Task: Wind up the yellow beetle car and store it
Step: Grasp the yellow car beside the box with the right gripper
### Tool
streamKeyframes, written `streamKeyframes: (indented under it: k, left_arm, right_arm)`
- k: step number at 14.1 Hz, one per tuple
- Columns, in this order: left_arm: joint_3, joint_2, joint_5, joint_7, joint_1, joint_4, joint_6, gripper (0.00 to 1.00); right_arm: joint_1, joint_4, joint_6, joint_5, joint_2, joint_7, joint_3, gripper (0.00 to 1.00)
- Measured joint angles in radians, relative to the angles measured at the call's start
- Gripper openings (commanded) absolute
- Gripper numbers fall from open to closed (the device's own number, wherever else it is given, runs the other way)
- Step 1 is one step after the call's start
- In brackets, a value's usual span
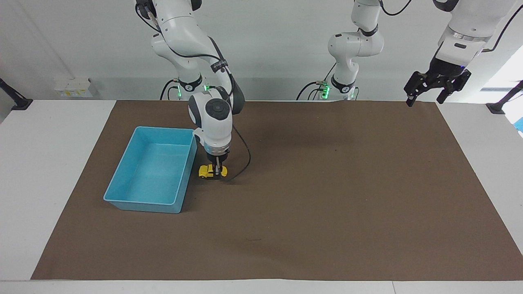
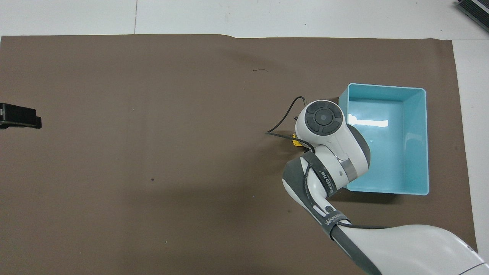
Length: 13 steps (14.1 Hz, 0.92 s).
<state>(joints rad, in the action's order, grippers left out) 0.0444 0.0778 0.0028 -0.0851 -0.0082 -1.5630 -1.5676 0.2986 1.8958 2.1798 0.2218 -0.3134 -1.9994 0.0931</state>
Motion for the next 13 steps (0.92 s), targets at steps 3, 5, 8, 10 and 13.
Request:
streamKeyframes:
  k: [3, 5, 8, 10, 13]
  left_arm:
    - [0.000, 0.010, -0.012, 0.000, 0.000, 0.001, 0.014, 1.00]
    - [0.000, 0.014, -0.016, 0.000, 0.000, 0.001, 0.043, 1.00]
    - [0.000, 0.018, -0.019, 0.000, 0.000, 0.001, 0.102, 1.00]
    - [0.000, 0.020, -0.022, 0.000, 0.000, 0.001, 0.110, 1.00]
    - [0.000, 0.020, -0.038, 0.000, 0.000, 0.000, 0.110, 1.00]
  right_arm:
    - [0.006, -0.047, -0.039, 0.000, 0.043, 0.014, 0.000, 0.00]
    - [0.006, -0.059, -0.064, -0.004, 0.077, 0.080, 0.000, 0.00]
    - [-0.009, -0.086, -0.137, -0.023, 0.125, 0.251, -0.003, 0.00]
    - [-0.038, -0.098, -0.179, -0.027, 0.152, 0.395, -0.004, 0.00]
    - [-0.083, -0.101, -0.196, -0.040, 0.178, 0.615, -0.006, 0.00]
